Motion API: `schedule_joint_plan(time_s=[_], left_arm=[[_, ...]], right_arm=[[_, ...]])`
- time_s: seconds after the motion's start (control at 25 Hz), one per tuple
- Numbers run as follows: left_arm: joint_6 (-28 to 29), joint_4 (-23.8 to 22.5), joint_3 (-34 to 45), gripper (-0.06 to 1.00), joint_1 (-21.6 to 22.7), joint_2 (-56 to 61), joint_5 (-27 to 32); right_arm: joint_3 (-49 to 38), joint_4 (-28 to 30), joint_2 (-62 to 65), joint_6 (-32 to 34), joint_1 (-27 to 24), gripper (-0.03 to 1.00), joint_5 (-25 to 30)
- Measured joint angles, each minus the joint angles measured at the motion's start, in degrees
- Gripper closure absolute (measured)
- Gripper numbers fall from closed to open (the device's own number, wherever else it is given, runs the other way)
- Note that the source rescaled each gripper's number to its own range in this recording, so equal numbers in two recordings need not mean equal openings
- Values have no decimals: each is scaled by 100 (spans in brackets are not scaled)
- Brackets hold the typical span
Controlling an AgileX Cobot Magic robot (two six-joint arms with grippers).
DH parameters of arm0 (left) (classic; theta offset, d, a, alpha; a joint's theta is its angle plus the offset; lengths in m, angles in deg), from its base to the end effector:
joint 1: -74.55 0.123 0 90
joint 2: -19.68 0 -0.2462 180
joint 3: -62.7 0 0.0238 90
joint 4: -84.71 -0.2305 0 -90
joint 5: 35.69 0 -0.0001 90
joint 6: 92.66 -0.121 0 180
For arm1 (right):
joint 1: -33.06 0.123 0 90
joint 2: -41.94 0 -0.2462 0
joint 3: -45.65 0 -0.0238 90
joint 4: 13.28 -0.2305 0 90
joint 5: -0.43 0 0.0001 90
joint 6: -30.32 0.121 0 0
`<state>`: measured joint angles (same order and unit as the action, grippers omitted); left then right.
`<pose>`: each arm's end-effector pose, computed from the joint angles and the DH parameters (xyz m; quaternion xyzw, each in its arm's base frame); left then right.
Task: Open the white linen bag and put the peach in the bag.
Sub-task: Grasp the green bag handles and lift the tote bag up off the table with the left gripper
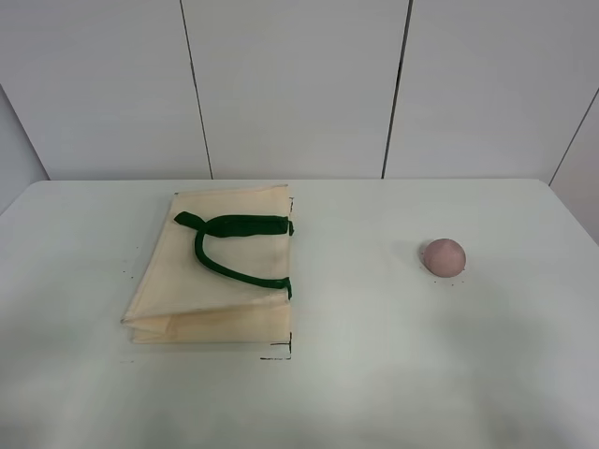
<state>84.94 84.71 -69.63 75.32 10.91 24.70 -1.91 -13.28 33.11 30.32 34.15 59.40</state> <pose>0.0435 0.0006 0.2531 0.0121 0.8518 0.0145 0.5236 0.0448 0.0009 0.2563 -0.0080 0.8450 0.0051 0.5346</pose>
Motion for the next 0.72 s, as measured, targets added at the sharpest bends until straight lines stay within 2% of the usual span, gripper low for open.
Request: schedule_joint_plan(time_s=[0.48, 0.56, 0.72], left_arm=[[0, 0, -95, -5, 0, -50, -45], [0, 0, -310, -5, 0, -362, -47], [0, 0, -993, -5, 0, -1695, -71]], right_arm=[[0, 0, 0, 0, 0, -3, 0], [0, 0, 0, 0, 0, -3, 0], [0, 0, 0, 0, 0, -3, 0]])
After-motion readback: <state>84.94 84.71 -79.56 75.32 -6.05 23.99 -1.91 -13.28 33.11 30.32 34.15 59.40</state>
